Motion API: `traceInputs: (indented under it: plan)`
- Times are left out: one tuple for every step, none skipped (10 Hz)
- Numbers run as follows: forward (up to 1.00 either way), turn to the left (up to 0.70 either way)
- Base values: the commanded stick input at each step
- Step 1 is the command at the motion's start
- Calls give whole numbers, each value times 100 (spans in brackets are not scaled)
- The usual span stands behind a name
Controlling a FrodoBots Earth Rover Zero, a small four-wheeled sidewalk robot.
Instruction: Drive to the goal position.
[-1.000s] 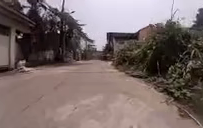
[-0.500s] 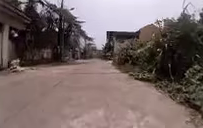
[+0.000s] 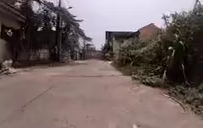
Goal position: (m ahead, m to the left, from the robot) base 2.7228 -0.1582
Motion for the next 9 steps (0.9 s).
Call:
traceInputs:
  plan:
    - [100, 15]
    - [100, 39]
    - [100, 35]
    - [100, 31]
    - [100, 28]
    - [100, 24]
    - [100, 20]
    - [100, 16]
    - [100, 12]
